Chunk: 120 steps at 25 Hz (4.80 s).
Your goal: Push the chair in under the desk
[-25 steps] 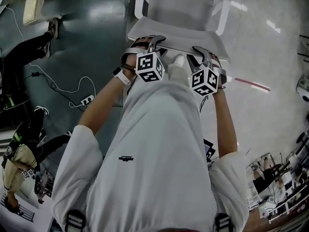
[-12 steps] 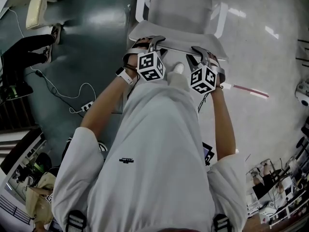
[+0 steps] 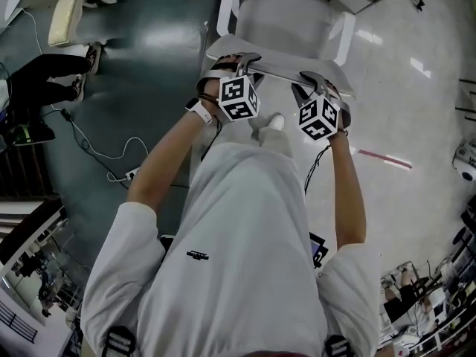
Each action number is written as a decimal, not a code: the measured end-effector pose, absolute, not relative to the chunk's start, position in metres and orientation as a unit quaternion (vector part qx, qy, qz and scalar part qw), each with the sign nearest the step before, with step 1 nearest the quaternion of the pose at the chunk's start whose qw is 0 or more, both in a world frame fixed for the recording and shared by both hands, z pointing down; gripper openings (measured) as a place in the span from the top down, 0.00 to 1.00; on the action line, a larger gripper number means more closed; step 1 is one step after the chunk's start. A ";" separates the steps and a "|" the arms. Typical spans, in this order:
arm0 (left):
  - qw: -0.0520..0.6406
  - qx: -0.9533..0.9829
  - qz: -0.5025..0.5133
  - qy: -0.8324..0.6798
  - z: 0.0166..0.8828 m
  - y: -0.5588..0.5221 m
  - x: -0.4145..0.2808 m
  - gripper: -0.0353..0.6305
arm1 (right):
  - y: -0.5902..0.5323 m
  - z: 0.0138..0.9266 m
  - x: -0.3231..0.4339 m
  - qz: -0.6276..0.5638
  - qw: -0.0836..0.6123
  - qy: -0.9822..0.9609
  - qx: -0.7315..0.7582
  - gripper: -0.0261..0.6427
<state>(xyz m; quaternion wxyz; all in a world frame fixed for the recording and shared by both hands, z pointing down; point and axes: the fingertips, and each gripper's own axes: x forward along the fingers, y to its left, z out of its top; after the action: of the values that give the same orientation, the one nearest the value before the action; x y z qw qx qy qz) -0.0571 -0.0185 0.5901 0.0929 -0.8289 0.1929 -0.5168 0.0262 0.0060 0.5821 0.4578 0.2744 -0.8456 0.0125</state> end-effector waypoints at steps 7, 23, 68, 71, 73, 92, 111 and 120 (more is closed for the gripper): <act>0.110 -0.834 -0.506 0.191 0.588 -0.043 -0.055 0.65 | -0.017 0.580 0.028 0.013 0.459 -0.843 0.281 0.75; 0.118 -0.836 -0.505 0.178 0.591 -0.113 -0.048 0.65 | -0.087 0.583 0.035 0.004 0.451 -0.842 0.297 0.75; 0.071 -0.827 -0.527 0.182 0.585 -0.265 -0.035 0.64 | -0.240 0.572 0.049 -0.079 0.441 -0.846 0.289 0.76; 0.071 -0.828 -0.527 0.178 0.586 -0.261 -0.035 0.65 | -0.237 0.575 0.049 -0.071 0.443 -0.846 0.288 0.76; 0.083 -0.830 -0.520 0.185 0.585 -0.264 -0.033 0.65 | -0.240 0.575 0.052 -0.069 0.444 -0.846 0.286 0.76; 0.098 -0.827 -0.516 0.199 0.578 -0.315 -0.034 0.63 | -0.289 0.568 0.050 -0.074 0.439 -0.847 0.292 0.75; 0.105 -0.825 -0.510 0.220 0.574 -0.416 -0.005 0.63 | -0.393 0.564 0.079 -0.080 0.441 -0.847 0.286 0.75; 0.118 -0.824 -0.503 0.231 0.570 -0.454 0.009 0.63 | -0.433 0.561 0.093 -0.088 0.441 -0.847 0.284 0.75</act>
<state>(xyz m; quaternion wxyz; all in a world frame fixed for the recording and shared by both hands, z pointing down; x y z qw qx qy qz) 0.0089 -0.4539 0.5698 0.1177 -0.8243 0.2313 -0.5032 0.0930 -0.4328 0.5614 0.4405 0.2835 -0.8473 -0.0878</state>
